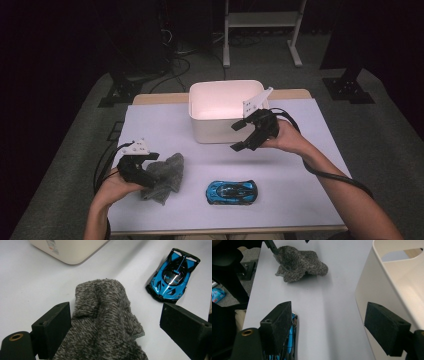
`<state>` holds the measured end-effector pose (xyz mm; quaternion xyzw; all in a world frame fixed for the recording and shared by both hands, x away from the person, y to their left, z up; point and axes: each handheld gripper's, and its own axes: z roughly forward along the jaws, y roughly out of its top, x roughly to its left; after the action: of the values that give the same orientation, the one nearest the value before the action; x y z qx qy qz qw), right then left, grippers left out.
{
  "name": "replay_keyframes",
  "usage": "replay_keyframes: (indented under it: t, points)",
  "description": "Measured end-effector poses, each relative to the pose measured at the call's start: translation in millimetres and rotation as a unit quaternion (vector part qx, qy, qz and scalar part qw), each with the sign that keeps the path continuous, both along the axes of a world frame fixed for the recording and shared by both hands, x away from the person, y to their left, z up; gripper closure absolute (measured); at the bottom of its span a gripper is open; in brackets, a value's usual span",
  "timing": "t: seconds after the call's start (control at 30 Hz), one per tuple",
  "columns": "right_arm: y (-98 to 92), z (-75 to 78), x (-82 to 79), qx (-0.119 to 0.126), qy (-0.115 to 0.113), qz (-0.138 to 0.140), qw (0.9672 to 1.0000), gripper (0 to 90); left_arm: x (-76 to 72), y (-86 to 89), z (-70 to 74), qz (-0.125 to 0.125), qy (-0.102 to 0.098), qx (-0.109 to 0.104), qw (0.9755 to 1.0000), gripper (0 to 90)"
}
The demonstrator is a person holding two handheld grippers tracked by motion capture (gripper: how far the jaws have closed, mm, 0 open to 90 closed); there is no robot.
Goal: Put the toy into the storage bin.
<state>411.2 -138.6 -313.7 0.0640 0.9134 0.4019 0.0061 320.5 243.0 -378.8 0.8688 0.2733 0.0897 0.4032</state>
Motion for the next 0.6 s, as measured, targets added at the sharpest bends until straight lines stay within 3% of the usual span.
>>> replay_keyframes:
  t: [0.23,0.6]
  points:
    - [9.3,18.3,14.5,-0.015,-0.017,0.003,0.9997,21.5,-1.4,2.2,-0.3,0.005,0.001,-0.002,1.0,9.2]
    - [16.9,26.7,47.3,-0.032,-0.025,-0.003,0.9992,26.0,-0.8,5.9,0.8,0.006,0.0,-0.007,1.0,9.2]
